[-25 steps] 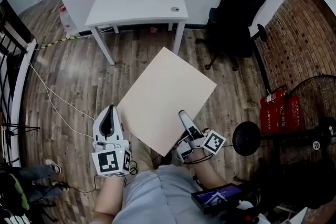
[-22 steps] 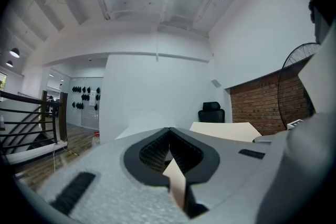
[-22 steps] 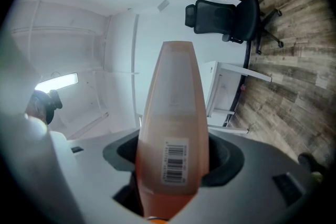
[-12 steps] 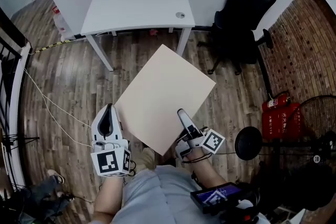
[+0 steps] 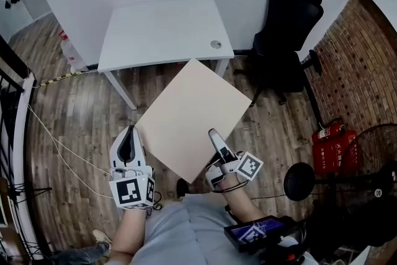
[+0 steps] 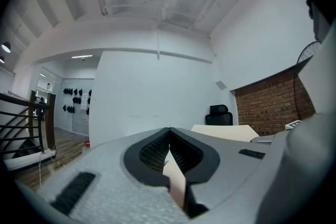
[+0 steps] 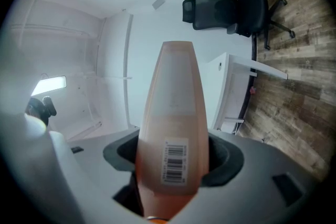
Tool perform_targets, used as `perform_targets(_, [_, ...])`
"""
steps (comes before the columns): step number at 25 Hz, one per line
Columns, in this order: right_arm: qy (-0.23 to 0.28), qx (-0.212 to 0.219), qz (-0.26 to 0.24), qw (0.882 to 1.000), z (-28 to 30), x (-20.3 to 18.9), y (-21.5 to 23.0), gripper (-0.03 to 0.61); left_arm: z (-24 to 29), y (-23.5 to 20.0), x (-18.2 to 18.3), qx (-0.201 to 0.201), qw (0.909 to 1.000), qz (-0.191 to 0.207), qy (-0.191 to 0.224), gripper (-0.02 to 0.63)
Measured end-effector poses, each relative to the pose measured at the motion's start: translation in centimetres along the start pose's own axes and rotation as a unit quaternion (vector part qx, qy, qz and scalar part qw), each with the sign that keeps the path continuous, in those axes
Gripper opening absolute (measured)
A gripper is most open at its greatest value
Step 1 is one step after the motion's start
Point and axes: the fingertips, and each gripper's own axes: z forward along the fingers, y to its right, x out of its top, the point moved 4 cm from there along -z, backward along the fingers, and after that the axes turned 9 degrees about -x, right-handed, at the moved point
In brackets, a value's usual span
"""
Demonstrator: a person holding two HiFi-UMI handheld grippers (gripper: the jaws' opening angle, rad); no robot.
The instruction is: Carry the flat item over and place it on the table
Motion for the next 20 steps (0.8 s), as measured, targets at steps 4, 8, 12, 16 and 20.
perform_targets(4, [0.008,0.0,0.0,1.0,1.9,0.2,-0.4,0.293,1.6,-1.5,0.2,-0.006,1.0,-0.003,0.003,0.009])
perform_targets(8, [0.015,-0.005,-0.002,1.0,2.9,1.0,-0.1,0.293,3.0,-1.9,-0.3,-0.014,0.9999,-0.005,-0.002,0.009])
perform_targets(12, [0.019,-0.011,0.006,1.0,3.9,1.6,0.5,0.293,4.5,-2.2,-1.2,-0.02,0.9997,-0.008,-0.012,0.009])
perform_targets(16, [0.022,-0.017,0.009,1.0,5.0,2.7,1.3,0.293,6.4,-2.3,-2.0,-0.025,0.9994,-0.007,-0.024,0.009])
perform_targets(20, [0.025,-0.017,0.019,0.999,7.1,4.4,2.5,0.293,9.5,-2.7,-3.3,-0.027,0.999,-0.005,-0.036,0.009])
